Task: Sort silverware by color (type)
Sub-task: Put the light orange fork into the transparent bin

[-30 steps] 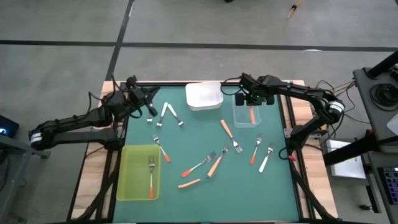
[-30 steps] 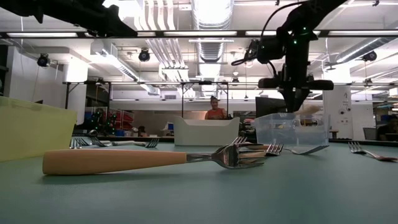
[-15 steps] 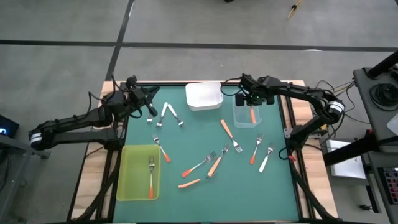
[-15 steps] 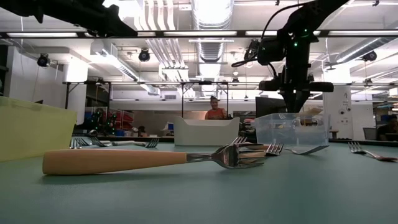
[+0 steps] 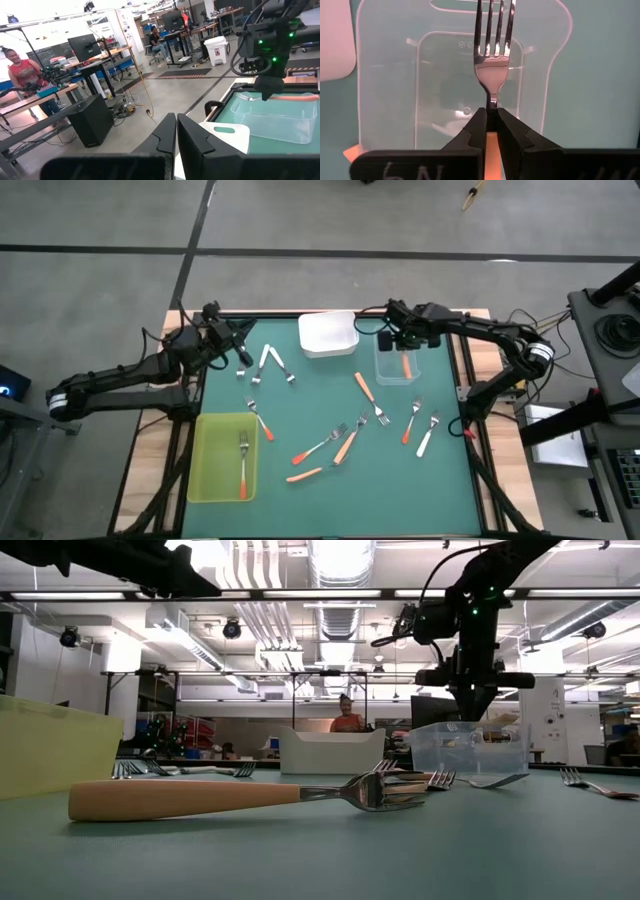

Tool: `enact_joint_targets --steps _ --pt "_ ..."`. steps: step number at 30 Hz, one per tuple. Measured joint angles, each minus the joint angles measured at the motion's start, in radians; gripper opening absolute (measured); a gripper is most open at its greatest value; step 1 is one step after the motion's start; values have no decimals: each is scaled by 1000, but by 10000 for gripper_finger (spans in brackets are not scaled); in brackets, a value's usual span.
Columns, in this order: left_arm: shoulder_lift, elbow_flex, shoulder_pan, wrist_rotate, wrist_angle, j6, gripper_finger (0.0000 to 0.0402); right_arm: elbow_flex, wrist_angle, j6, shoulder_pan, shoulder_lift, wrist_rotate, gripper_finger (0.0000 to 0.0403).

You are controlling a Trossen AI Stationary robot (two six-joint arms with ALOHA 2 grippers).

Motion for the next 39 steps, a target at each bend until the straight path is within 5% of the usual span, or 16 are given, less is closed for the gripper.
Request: enact_joint_targets --steps 39 --pt "-6 19 0 10 13 -95 0 -1 24 -24 16 0 -3 18"
